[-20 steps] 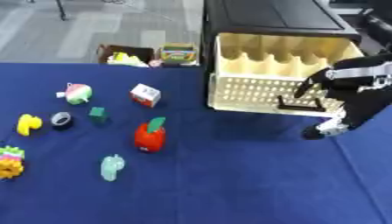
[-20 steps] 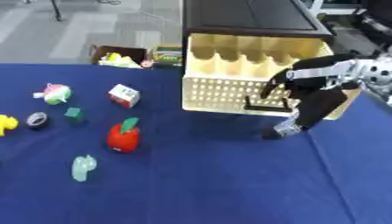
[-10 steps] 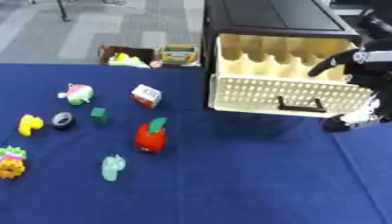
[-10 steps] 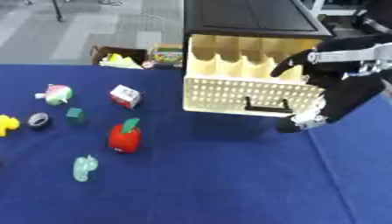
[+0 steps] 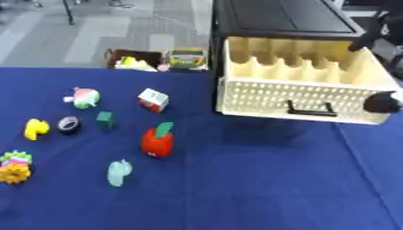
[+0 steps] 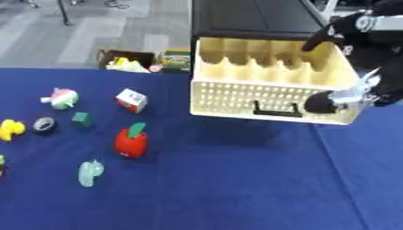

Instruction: Pick up objects from table and place into drawer.

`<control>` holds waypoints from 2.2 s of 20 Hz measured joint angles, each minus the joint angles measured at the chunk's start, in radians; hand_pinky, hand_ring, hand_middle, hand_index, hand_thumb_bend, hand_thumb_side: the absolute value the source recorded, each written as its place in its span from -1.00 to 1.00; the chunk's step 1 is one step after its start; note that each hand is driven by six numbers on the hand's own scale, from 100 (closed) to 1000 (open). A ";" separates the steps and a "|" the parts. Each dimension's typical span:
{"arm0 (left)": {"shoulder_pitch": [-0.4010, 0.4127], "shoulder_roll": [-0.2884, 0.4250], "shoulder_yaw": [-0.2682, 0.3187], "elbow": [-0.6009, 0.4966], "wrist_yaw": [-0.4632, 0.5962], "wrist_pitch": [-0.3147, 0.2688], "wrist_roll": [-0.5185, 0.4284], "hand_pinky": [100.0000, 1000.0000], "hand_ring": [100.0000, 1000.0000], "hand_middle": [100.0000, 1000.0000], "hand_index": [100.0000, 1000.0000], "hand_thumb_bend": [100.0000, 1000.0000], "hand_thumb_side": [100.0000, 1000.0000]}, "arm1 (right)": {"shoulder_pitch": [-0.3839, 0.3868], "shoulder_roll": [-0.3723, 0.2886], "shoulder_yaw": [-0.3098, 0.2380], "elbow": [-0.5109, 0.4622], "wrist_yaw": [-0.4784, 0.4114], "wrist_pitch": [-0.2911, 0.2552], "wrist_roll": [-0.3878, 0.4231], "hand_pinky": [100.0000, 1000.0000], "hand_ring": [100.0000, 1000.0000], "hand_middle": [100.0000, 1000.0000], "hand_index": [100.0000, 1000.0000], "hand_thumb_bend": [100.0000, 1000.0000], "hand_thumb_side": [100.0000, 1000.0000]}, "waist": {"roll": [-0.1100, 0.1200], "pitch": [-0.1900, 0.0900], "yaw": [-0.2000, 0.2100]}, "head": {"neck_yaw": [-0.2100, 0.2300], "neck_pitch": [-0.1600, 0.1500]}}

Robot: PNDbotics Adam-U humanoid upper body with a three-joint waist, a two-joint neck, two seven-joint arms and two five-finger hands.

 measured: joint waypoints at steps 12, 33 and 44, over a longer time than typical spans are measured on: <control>0.008 0.195 -0.079 0.014 -0.137 0.111 -0.124 -0.11 0.08 0.20 0.68 -0.98 0.12 | -0.062 0.058 -0.204 -0.003 0.133 0.039 -0.159 -0.90 -0.75 -0.95 0.49 -0.16 0.64 | 0.039 -0.009 -0.001 | 0.074 0.026; 0.013 0.552 -0.414 0.324 -0.450 0.158 -0.439 0.42 0.69 0.61 1.00 0.00 0.43 | -0.074 0.179 -0.254 -0.003 0.024 0.016 -0.469 -0.18 -0.23 -0.38 0.48 -0.24 0.84 | 0.041 -0.006 -0.035 | 0.195 0.034; -0.062 0.572 -0.493 0.538 -0.619 -0.006 -0.605 0.50 0.81 0.69 1.00 0.20 0.10 | -0.042 0.220 -0.262 -0.003 -0.036 0.012 -0.636 -0.16 -0.22 -0.36 0.47 -0.28 0.82 | 0.045 0.003 -0.036 | 0.203 0.034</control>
